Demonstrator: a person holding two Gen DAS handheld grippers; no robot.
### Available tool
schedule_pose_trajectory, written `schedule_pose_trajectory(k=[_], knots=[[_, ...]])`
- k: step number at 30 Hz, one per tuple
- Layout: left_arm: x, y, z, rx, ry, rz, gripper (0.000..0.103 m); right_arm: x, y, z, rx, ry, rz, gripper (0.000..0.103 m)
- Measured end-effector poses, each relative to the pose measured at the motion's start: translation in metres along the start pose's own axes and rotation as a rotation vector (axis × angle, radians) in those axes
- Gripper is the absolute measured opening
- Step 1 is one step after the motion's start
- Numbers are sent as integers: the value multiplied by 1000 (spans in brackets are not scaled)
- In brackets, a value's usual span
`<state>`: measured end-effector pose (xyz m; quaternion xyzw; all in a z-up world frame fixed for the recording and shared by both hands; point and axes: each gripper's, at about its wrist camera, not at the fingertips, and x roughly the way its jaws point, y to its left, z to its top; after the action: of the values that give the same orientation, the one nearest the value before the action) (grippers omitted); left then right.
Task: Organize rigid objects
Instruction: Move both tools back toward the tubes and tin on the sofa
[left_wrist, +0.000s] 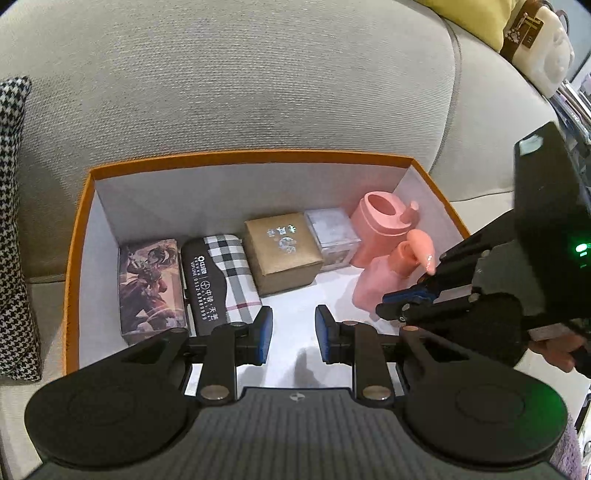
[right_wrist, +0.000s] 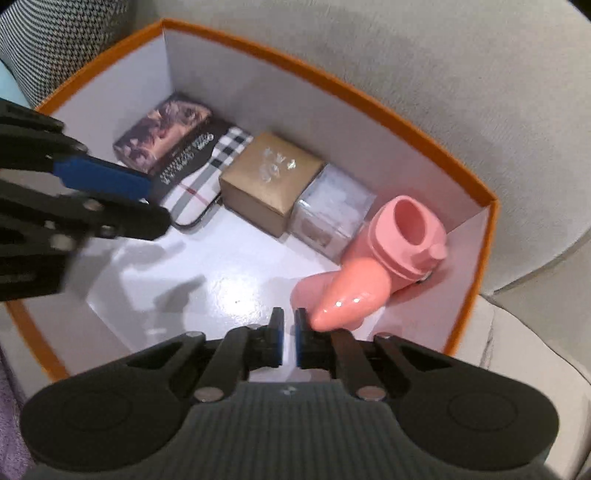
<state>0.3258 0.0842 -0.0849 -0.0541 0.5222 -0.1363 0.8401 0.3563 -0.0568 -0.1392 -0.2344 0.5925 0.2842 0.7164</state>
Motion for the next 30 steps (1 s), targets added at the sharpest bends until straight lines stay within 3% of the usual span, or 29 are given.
schedule_pose_trajectory(k=[5,14,22,26,30], knots=[[0,3,-2,-9,-3,-6,28,11,0,-3,-23,21,-75,0],[-24,-10,-9,9,-51,-33,28,-3,1,-10,-53,-15,-82,3],[-79,-37,-40,-7,-140,-82,28,-86,19,-44,32,-246,-25,4],[-103,-51,-72,-45,-159,-83,28,-122,36,-82,104,-370,13,5],[-113,-58,-112,-123,-151,-62,28,-135,60,-127,149,-426,32,6]])
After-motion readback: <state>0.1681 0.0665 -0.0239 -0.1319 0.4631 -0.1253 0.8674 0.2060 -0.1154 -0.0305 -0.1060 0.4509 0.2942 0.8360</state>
